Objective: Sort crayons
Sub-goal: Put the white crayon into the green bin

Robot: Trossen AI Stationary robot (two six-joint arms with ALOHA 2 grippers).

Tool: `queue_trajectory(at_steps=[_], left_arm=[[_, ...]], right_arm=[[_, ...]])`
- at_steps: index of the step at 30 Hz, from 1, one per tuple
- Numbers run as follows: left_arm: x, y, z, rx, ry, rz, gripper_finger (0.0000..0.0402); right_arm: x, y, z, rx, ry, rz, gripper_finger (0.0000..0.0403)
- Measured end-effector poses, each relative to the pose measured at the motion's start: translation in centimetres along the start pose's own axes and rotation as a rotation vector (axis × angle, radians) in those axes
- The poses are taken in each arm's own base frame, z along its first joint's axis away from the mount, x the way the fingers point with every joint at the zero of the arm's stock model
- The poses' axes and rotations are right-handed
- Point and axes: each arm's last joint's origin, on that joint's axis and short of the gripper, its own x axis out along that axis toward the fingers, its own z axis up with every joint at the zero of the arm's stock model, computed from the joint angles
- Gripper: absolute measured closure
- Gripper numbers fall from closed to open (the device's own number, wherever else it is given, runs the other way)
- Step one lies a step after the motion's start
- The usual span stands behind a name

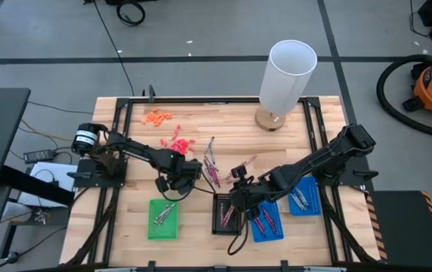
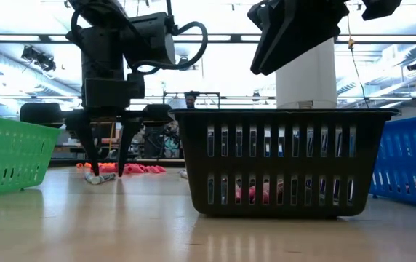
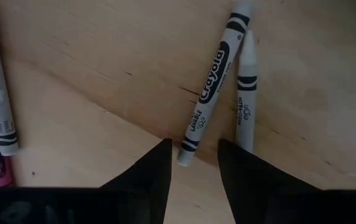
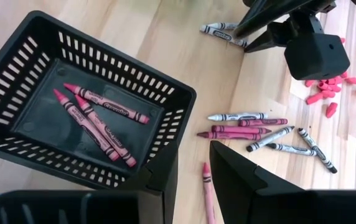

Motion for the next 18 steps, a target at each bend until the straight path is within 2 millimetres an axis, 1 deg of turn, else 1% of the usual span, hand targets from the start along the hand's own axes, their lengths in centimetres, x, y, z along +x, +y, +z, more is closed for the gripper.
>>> queue_trajectory(at_steps=[4, 6, 13, 16, 18], left_arm=[[0.03, -0.02, -0.01, 0.001, 0.001, -0.001, 0.0269], [0.04, -0.06, -0.01, 0.002, 0.002, -0.004, 0.0286], [0.08, -0.24, -0.05, 0.004, 0.007, -0.019, 0.0369], [0.05, -0.24, -0.03, 0.006, 0.013, -0.016, 0.0389], [0.05, -0.32, 0.09, 0.011, 0.025, -0.008, 0.0391]], right_arm=[[0.0, 0.0, 0.0, 0.0, 0.0, 0.0, 0.0302], [0.0, 0.0, 0.0, 0.0, 0.0, 0.0, 0.0302], [0.0, 0.0, -0.01, 0.0, 0.0, 0.0, 0.0302], [0.0, 0.0, 0.0, 0.0, 0.0, 0.0, 0.0302], [0.0, 0.0, -0.01, 0.0, 0.001, 0.0, 0.0302]])
